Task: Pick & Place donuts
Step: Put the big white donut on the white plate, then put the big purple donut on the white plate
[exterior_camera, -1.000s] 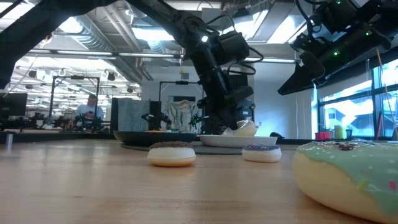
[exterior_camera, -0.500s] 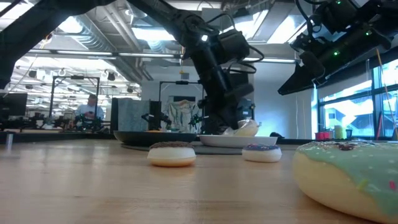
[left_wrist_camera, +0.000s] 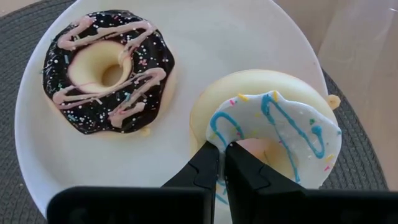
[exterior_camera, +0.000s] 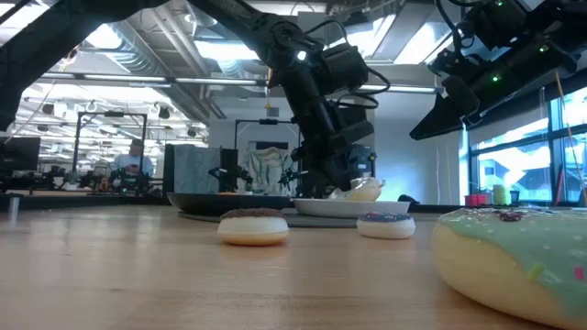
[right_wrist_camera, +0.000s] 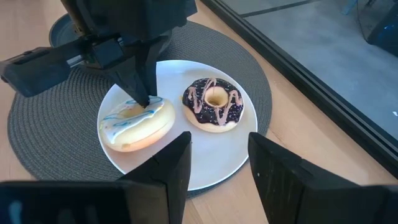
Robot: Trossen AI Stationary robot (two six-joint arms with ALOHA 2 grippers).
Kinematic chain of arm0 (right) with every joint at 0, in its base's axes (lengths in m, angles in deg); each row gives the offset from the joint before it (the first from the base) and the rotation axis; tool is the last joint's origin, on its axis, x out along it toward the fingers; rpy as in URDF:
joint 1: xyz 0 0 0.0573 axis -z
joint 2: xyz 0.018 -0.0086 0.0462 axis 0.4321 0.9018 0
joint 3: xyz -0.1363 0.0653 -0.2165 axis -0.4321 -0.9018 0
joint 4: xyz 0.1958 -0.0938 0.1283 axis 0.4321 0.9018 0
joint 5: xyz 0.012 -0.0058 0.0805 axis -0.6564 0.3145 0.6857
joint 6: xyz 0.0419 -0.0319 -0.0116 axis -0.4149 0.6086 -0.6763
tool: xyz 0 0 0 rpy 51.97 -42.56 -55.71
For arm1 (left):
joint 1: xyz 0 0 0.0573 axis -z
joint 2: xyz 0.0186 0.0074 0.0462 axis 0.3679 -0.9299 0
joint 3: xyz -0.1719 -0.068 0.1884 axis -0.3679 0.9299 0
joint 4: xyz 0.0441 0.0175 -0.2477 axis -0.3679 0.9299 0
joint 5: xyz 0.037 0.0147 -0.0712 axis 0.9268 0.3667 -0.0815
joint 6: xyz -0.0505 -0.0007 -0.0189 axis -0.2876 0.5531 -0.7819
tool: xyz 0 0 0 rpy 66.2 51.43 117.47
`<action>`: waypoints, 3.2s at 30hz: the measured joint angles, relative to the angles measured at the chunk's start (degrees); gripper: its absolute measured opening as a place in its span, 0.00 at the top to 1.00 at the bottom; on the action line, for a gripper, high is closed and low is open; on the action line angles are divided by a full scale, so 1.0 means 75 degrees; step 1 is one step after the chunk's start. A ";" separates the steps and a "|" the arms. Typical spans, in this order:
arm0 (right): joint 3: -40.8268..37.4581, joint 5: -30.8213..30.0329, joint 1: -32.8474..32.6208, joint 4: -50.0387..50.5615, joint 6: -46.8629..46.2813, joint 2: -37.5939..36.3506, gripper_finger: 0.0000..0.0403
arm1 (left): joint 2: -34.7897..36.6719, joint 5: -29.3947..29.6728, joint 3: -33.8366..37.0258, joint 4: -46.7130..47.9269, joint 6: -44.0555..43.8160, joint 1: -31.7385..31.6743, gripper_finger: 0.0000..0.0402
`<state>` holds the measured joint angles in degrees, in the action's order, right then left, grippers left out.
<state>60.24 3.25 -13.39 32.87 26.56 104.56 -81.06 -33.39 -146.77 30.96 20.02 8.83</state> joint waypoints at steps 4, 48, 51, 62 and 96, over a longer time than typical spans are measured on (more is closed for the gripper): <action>0.0000 0.0003 0.0000 0.0000 0.0000 -0.0001 0.60 | 0.0000 0.0011 0.0000 0.0001 0.0003 0.0000 0.96; 0.0886 0.1727 -0.0029 0.1672 0.0322 -0.0068 0.60 | 0.2605 -0.0213 0.1933 0.0264 0.2677 -0.0317 0.69; 0.0886 0.1631 -0.0029 0.2065 -0.0080 -0.0048 0.60 | 0.2562 -0.0403 0.1955 -0.0261 0.3016 -0.0318 0.69; 0.0886 0.2562 -0.0291 0.2552 0.0130 -0.0048 0.60 | 0.2492 -0.1305 0.1953 -0.2363 0.2637 -0.0203 0.69; 0.3099 0.1926 -0.7789 0.3684 -0.6411 0.4248 0.60 | 0.7668 -0.1268 0.9294 -0.9645 0.0577 0.1869 0.71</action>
<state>83.48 17.70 -71.81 60.51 -21.52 136.42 -23.55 -42.91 -77.06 -41.38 24.35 22.85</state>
